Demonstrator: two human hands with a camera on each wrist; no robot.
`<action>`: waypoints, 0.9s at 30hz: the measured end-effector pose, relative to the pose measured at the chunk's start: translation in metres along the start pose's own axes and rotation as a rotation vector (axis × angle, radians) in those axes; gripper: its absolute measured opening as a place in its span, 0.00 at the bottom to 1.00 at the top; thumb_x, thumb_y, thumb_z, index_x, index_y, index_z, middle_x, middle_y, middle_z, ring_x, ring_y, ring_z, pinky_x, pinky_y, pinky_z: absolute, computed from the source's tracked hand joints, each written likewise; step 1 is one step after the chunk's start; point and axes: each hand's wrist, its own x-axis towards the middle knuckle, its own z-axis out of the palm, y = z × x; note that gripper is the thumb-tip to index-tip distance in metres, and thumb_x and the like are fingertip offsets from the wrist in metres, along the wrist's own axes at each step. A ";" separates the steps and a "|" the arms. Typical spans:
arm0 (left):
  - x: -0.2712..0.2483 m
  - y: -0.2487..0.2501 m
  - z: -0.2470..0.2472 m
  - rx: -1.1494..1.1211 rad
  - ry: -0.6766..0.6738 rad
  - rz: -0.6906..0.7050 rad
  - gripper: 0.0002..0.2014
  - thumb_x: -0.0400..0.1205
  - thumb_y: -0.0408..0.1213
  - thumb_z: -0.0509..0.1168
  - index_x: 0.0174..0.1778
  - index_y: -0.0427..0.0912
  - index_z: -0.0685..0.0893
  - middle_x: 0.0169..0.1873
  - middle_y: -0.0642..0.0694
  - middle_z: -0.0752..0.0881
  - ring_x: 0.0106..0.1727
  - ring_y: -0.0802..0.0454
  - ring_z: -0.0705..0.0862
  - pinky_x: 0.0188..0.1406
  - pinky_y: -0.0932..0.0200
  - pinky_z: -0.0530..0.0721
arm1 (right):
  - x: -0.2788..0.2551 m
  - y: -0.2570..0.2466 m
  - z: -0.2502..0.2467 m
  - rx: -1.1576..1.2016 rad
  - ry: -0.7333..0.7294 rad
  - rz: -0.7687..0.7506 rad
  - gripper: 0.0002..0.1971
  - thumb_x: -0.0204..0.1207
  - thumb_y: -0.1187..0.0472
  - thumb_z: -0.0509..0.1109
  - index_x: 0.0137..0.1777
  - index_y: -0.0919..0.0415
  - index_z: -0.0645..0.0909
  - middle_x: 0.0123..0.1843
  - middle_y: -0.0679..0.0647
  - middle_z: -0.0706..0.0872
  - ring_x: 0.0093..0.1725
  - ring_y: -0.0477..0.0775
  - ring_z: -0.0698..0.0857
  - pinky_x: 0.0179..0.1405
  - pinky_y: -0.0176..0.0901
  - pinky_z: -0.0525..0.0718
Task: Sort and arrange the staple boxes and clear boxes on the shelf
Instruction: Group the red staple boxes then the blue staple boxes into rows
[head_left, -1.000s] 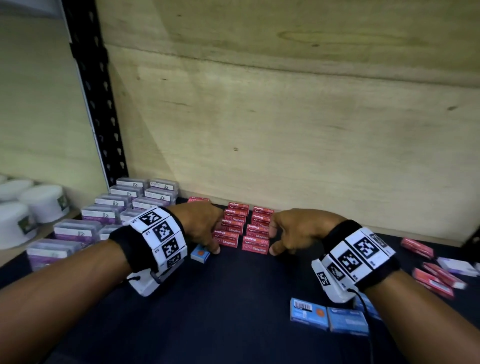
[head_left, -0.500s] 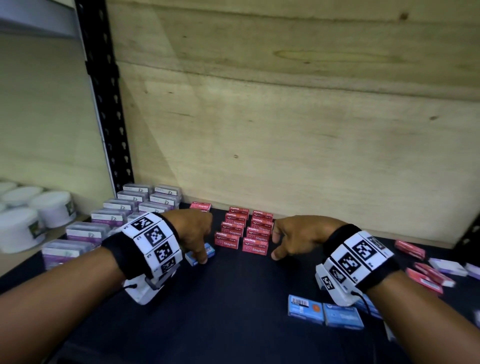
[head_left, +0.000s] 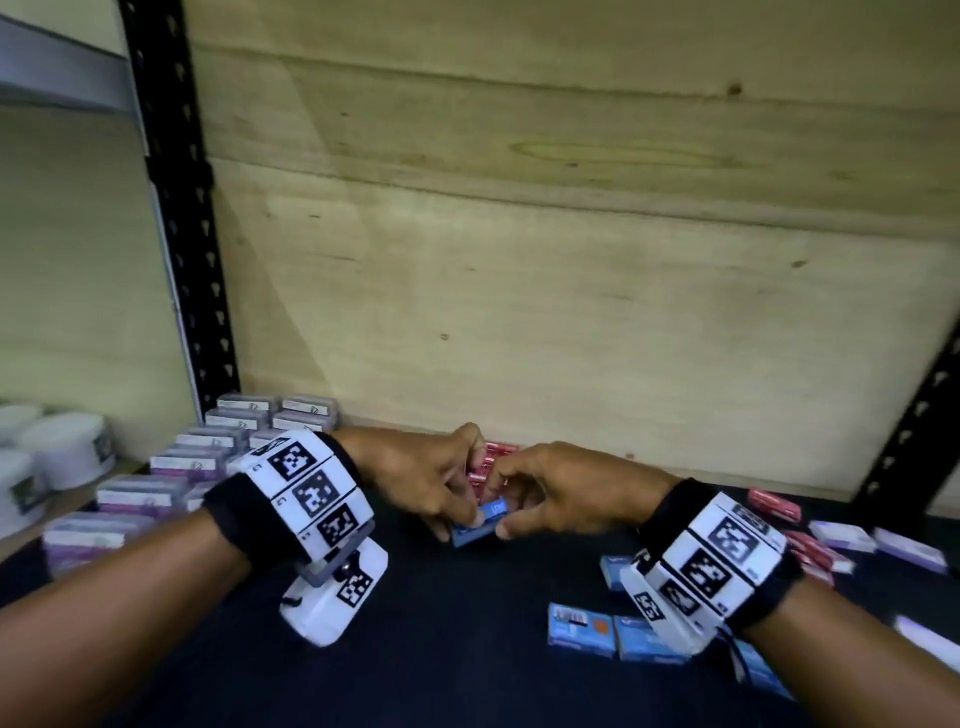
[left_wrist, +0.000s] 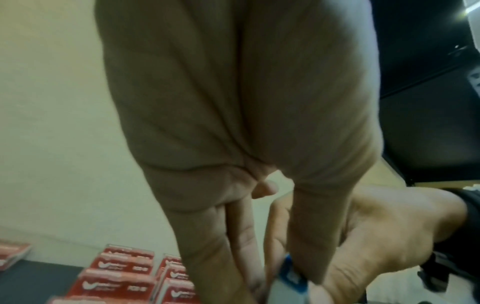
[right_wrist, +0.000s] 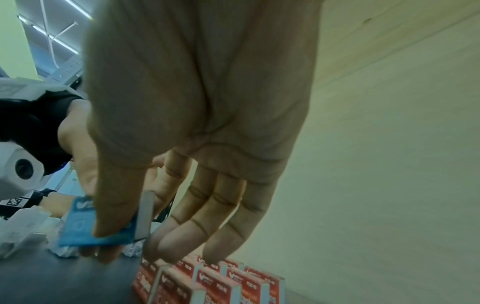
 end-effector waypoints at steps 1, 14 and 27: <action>0.003 0.003 0.002 0.005 -0.005 0.016 0.17 0.85 0.33 0.66 0.51 0.44 0.59 0.56 0.35 0.86 0.46 0.46 0.87 0.48 0.57 0.88 | -0.002 0.002 0.001 -0.015 0.016 -0.006 0.10 0.74 0.51 0.78 0.51 0.44 0.81 0.44 0.45 0.87 0.45 0.49 0.86 0.48 0.46 0.83; 0.005 -0.027 0.003 0.532 0.017 -0.176 0.19 0.76 0.45 0.75 0.62 0.53 0.81 0.54 0.55 0.84 0.50 0.58 0.83 0.47 0.64 0.80 | -0.028 0.087 -0.022 -0.153 -0.015 0.461 0.08 0.76 0.53 0.76 0.49 0.49 0.80 0.42 0.42 0.88 0.46 0.47 0.86 0.45 0.40 0.79; 0.008 -0.032 0.003 0.709 0.026 -0.146 0.22 0.73 0.45 0.78 0.62 0.56 0.82 0.45 0.61 0.79 0.46 0.61 0.79 0.43 0.67 0.74 | -0.020 0.105 -0.018 -0.081 -0.049 0.496 0.11 0.70 0.53 0.82 0.47 0.49 0.83 0.41 0.43 0.89 0.42 0.44 0.85 0.43 0.39 0.78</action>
